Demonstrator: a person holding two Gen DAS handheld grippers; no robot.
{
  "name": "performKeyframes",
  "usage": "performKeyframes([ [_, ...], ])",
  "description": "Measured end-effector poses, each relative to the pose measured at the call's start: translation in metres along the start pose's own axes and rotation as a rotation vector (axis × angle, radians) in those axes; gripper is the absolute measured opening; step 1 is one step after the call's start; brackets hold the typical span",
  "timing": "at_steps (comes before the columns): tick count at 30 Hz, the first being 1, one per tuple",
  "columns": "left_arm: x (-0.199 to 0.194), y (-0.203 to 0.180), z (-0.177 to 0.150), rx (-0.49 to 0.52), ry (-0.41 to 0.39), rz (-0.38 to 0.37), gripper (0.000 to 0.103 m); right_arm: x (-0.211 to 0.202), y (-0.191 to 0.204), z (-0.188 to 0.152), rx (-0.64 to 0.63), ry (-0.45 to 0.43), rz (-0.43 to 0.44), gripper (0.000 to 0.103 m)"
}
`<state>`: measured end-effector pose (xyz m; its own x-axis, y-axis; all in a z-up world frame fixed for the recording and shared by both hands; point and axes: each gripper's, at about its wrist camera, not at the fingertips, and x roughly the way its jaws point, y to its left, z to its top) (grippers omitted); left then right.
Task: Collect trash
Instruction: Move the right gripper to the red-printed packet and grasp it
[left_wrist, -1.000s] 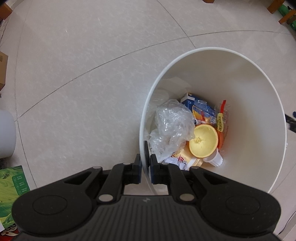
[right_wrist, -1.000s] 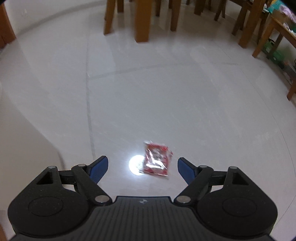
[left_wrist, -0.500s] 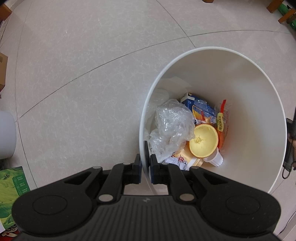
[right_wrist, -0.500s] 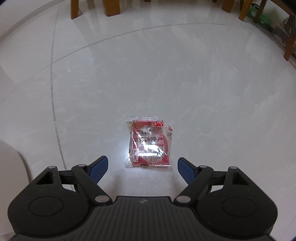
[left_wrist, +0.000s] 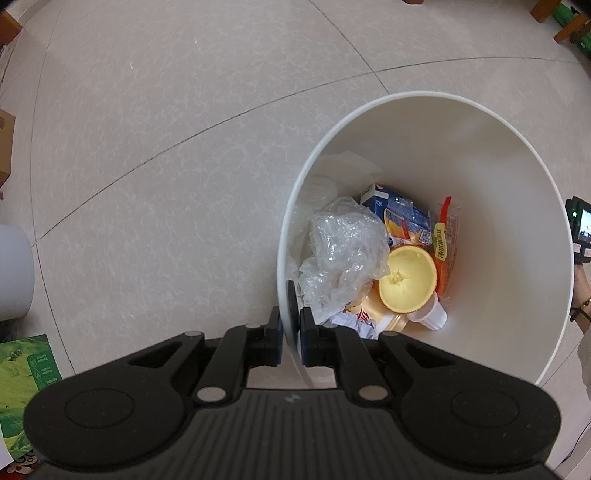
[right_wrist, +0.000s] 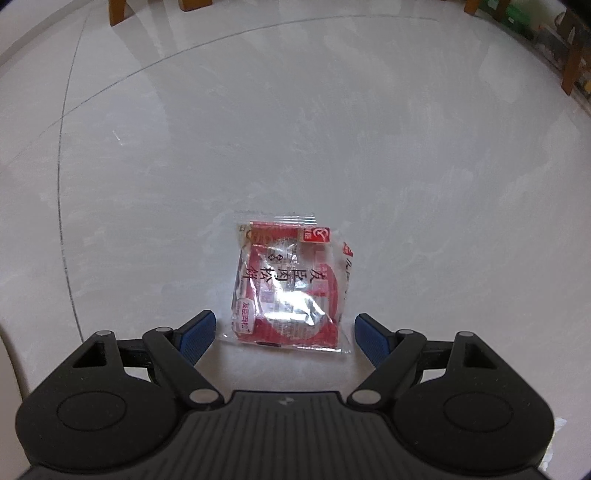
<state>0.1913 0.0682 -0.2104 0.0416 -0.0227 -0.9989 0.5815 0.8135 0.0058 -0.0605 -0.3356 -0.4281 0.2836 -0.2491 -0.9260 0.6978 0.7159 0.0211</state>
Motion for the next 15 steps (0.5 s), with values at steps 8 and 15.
performKeyframes([
  [8, 0.0, -0.001, 0.0, 0.002, -0.001, 0.005, 0.007, 0.013, 0.0, 0.015, 0.039, -0.011, -0.015, 0.089],
  [15, 0.001, -0.001, 0.0, 0.0, -0.002, 0.006, 0.007, 0.008, 0.005, 0.017, 0.025, -0.01, -0.022, 0.067],
])
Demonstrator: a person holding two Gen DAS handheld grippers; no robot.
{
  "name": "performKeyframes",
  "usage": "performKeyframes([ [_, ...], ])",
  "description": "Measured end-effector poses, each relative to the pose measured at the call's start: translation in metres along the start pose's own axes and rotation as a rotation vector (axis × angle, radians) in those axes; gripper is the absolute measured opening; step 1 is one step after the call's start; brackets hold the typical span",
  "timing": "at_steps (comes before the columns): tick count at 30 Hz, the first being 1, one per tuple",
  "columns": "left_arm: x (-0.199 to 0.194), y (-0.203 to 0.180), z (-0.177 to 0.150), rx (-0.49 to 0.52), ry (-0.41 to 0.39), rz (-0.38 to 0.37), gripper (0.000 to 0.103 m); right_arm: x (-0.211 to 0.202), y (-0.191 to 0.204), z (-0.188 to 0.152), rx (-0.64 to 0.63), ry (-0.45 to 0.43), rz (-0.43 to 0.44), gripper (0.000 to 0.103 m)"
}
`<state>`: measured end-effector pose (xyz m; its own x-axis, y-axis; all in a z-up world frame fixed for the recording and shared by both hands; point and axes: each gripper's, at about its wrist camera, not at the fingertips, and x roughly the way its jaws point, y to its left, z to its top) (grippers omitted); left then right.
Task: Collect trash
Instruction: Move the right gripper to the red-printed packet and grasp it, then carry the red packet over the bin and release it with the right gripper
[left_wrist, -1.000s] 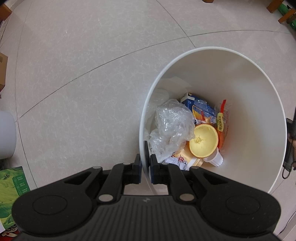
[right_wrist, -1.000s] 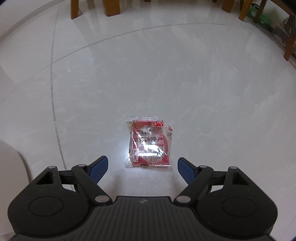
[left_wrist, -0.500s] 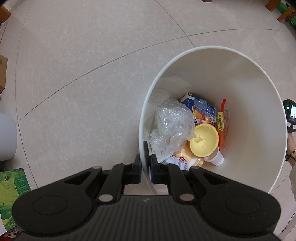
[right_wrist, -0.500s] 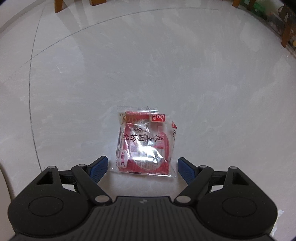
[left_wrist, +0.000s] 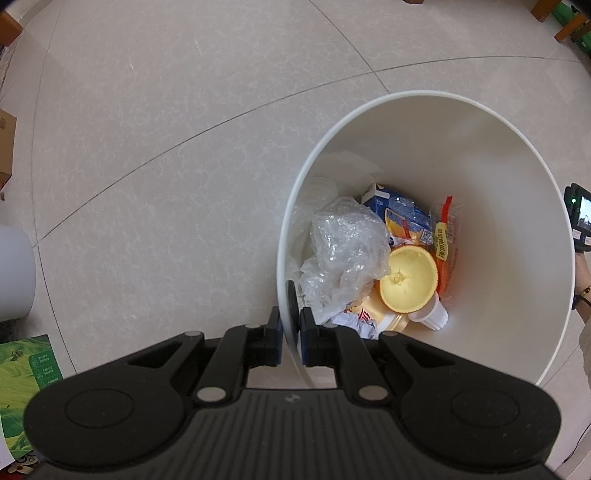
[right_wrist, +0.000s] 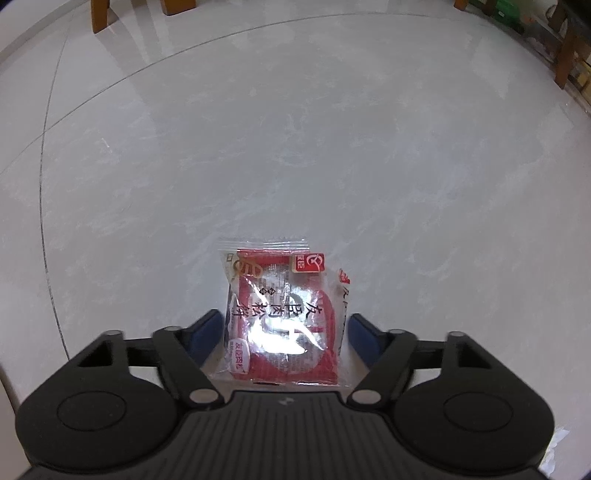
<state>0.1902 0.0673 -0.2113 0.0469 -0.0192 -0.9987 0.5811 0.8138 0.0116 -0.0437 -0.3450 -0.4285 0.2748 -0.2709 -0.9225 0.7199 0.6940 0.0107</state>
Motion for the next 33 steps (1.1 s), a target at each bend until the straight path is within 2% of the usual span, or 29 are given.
performKeyframes([
  [3, 0.0, 0.0, -0.001, -0.004, -0.001, -0.001, 0.007, 0.001, 0.002, 0.004, -0.015, 0.012, -0.018, 0.06],
  [10, 0.0, 0.0, 0.0, -0.003, 0.001, -0.003, 0.007, -0.022, 0.015, 0.014, -0.096, 0.031, -0.02, 0.058],
  [19, 0.0, 0.002, 0.0, -0.01, 0.003, -0.011, 0.007, -0.12, 0.043, 0.025, -0.321, 0.007, 0.045, 0.058],
  [25, 0.0, 0.002, 0.0, -0.011, 0.005, -0.013, 0.007, -0.184, 0.061, 0.025, -0.404, -0.003, 0.093, 0.058],
  [29, 0.0, 0.002, 0.0, -0.012, 0.004, -0.016, 0.007, -0.229, 0.076, 0.023, -0.468, -0.038, 0.127, 0.058],
  [33, 0.0, 0.001, -0.001, -0.006, 0.003, -0.016, 0.007, -0.28, 0.096, 0.022, -0.514, -0.105, 0.213, 0.058],
])
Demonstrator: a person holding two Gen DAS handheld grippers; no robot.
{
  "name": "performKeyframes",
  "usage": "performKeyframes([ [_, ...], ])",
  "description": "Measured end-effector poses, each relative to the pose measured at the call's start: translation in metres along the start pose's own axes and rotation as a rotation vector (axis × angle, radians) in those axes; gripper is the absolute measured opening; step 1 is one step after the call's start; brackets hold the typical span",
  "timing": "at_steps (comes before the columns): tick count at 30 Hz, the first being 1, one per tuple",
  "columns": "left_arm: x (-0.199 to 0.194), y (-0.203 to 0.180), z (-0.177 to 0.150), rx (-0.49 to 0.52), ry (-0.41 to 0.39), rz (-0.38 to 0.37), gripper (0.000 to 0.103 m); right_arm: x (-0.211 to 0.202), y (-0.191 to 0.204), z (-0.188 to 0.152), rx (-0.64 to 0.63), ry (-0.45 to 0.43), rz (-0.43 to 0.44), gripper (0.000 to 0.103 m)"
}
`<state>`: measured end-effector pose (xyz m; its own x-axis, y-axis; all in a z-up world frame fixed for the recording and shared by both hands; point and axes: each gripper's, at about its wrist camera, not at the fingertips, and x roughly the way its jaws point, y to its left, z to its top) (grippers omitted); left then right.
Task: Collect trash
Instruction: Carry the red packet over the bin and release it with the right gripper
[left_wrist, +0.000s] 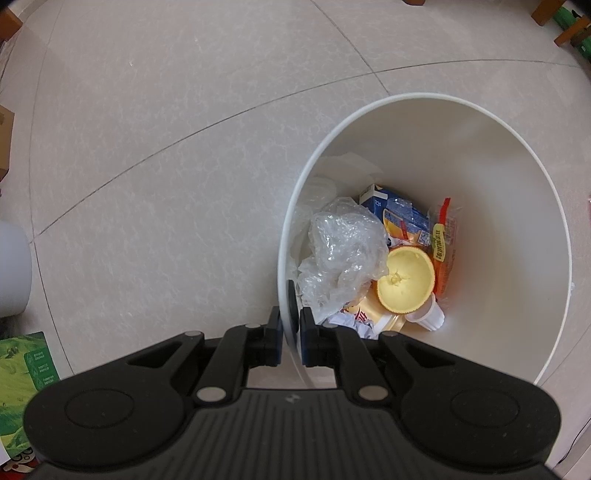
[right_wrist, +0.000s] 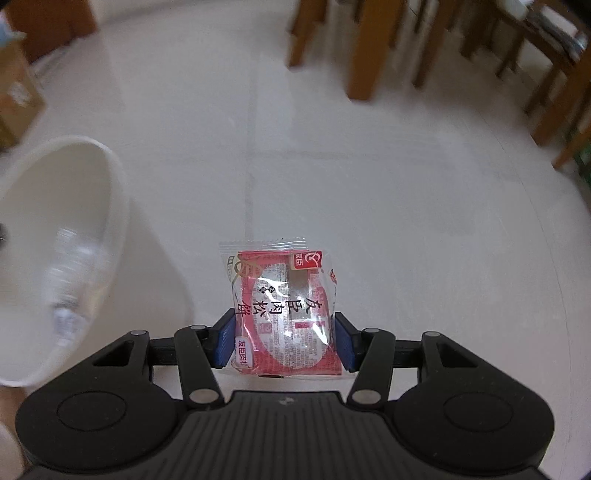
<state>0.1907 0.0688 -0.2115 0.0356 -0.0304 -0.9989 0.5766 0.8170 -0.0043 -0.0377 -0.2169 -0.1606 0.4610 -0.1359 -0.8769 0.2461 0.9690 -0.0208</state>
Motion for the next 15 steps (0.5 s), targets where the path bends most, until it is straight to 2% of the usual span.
performKeyframes([
  [4, 0.0, 0.0, 0.0, 0.002, 0.002, -0.001, 0.007, -0.036, 0.037, 0.019, -0.057, -0.09, 0.09, 0.058],
  [7, 0.0, 0.0, 0.001, 0.003, 0.003, -0.001, 0.007, -0.046, 0.065, 0.027, -0.087, -0.117, 0.149, 0.059],
  [12, 0.0, 0.001, 0.001, -0.003, 0.004, -0.007, 0.007, -0.052, 0.116, 0.02, -0.142, -0.125, 0.194, 0.059],
  [15, 0.0, 0.002, 0.001, -0.005, 0.004, -0.01, 0.007, -0.044, 0.136, 0.01, -0.152, -0.088, 0.208, 0.058],
])
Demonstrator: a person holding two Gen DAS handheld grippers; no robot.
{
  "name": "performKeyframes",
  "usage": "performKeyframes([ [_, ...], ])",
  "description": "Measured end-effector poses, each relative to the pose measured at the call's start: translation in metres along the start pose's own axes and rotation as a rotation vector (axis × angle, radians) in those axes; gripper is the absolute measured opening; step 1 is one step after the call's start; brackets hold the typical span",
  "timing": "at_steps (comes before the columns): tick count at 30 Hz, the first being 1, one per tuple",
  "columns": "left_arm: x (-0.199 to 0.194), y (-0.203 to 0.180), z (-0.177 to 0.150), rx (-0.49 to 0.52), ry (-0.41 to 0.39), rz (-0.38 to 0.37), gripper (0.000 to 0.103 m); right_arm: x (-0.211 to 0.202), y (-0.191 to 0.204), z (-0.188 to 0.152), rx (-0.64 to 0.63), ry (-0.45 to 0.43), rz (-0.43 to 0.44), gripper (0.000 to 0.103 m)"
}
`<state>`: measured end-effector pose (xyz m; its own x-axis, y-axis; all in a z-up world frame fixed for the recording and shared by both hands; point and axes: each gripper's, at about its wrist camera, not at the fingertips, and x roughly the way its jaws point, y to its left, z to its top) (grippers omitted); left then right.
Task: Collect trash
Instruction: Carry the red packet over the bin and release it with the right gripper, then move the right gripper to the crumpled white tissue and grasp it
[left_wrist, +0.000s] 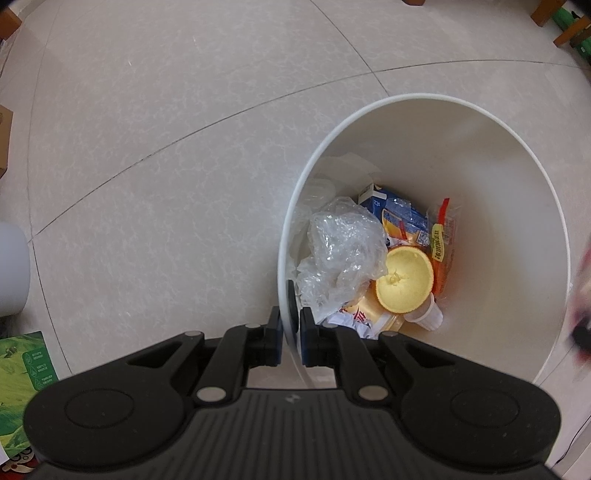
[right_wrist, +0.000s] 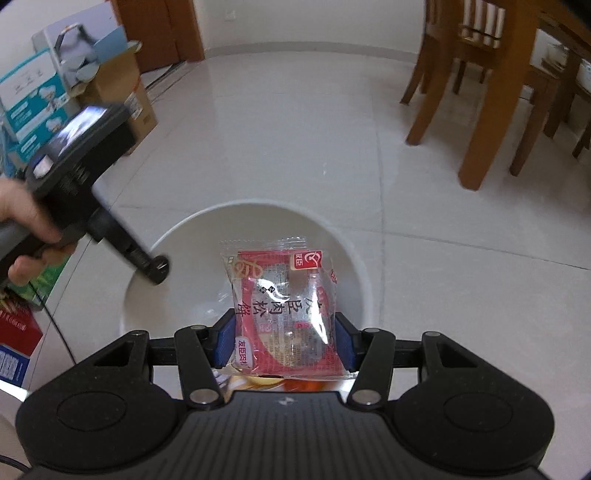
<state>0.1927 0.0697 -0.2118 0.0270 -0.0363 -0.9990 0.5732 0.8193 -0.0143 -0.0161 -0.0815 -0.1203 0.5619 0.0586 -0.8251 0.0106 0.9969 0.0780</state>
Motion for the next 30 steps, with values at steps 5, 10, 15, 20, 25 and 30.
performKeyframes([
  [5, 0.0, -0.001, 0.0, 0.003, 0.001, 0.004, 0.007, 0.01, 0.021, -0.005, -0.026, 0.06, -0.016, 0.06],
  [10, 0.0, -0.001, 0.001, 0.003, 0.002, 0.001, 0.007, 0.01, 0.027, -0.006, -0.043, 0.037, -0.021, 0.092],
  [15, 0.0, -0.001, 0.0, 0.0, 0.002, 0.001, 0.007, 0.004, 0.024, -0.007, -0.037, 0.02, -0.03, 0.098],
  [20, 0.0, -0.001, 0.0, 0.0, 0.001, 0.002, 0.007, 0.003, 0.013, -0.007, -0.001, 0.023, -0.033, 0.099],
  [25, -0.001, 0.0, 0.0, -0.001, 0.004, -0.002, 0.007, 0.004, 0.008, -0.007, 0.017, 0.026, -0.039, 0.099],
  [30, 0.0, 0.0, 0.001, -0.002, 0.005, -0.002, 0.007, -0.001, 0.002, -0.006, 0.026, 0.012, -0.054, 0.099],
])
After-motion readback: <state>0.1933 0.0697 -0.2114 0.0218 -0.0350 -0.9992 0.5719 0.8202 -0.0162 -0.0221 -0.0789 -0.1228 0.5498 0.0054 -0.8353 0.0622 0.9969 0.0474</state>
